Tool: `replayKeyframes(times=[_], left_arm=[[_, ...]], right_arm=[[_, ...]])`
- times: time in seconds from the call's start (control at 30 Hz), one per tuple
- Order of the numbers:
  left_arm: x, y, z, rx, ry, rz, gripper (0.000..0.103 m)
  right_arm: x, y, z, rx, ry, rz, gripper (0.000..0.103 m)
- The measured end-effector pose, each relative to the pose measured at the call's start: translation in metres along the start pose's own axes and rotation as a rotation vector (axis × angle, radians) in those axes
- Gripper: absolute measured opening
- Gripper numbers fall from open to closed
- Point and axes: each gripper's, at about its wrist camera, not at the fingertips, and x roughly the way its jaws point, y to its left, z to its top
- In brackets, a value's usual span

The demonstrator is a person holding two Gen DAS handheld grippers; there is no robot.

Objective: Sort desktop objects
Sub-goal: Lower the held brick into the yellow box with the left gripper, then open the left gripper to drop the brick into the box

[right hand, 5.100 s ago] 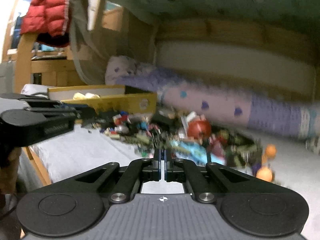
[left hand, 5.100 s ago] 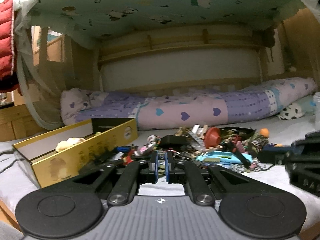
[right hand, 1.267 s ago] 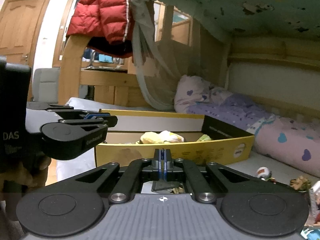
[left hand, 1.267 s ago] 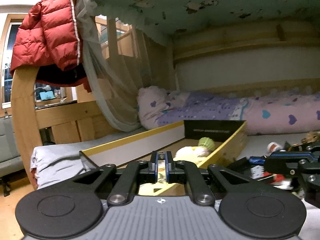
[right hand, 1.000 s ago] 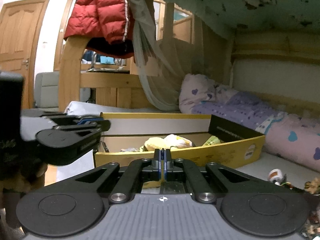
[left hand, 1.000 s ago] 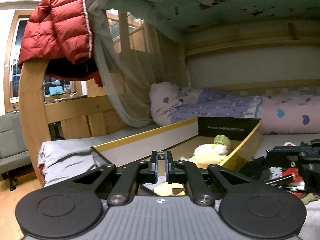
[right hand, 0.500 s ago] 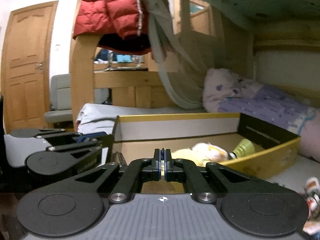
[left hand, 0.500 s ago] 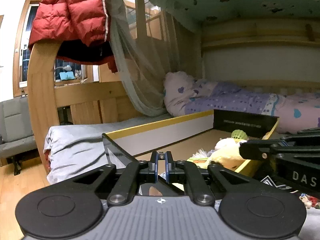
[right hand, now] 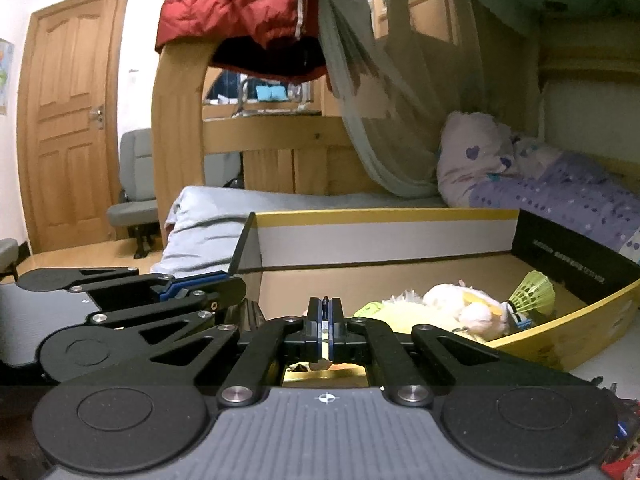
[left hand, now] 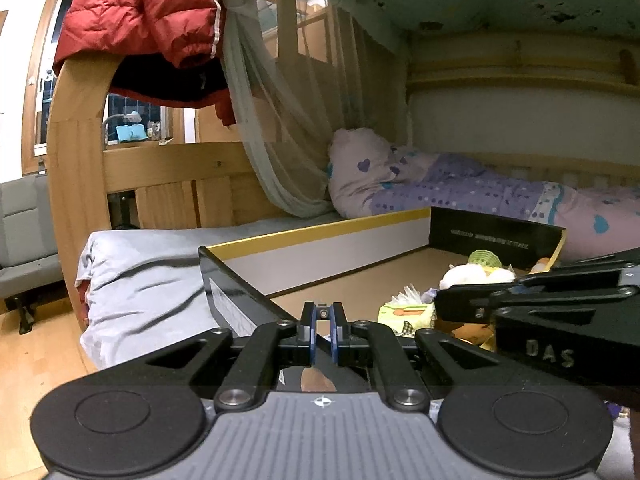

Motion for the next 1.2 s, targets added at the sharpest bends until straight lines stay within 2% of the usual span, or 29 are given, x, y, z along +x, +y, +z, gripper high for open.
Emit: replayKeyframes(times=[0.23, 0.83, 1.07, 1.2], left_arm=[[0.0, 0.0, 0.0, -0.031, 0.033, -0.083, 0.011], [-0.003, -0.004, 0.001, -0.022, 0.049, -0.075, 0.012], [-0.011, -0.009, 0.002, -0.018, 0.056, -0.067, 0.017], [-0.021, -0.005, 0.002, -0.078, 0.068, -0.06, 0.018]], right_arm=[[0.002, 0.004, -0.001, 0.017, 0.018, -0.004, 0.009], [-0.007, 0.004, -0.004, 0.031, 0.039, -0.017, 0.011], [-0.017, 0.0, -0.003, 0.049, 0.044, -0.032, 0.015], [-0.038, -0.011, -0.012, 0.112, 0.042, -0.079, 0.017]])
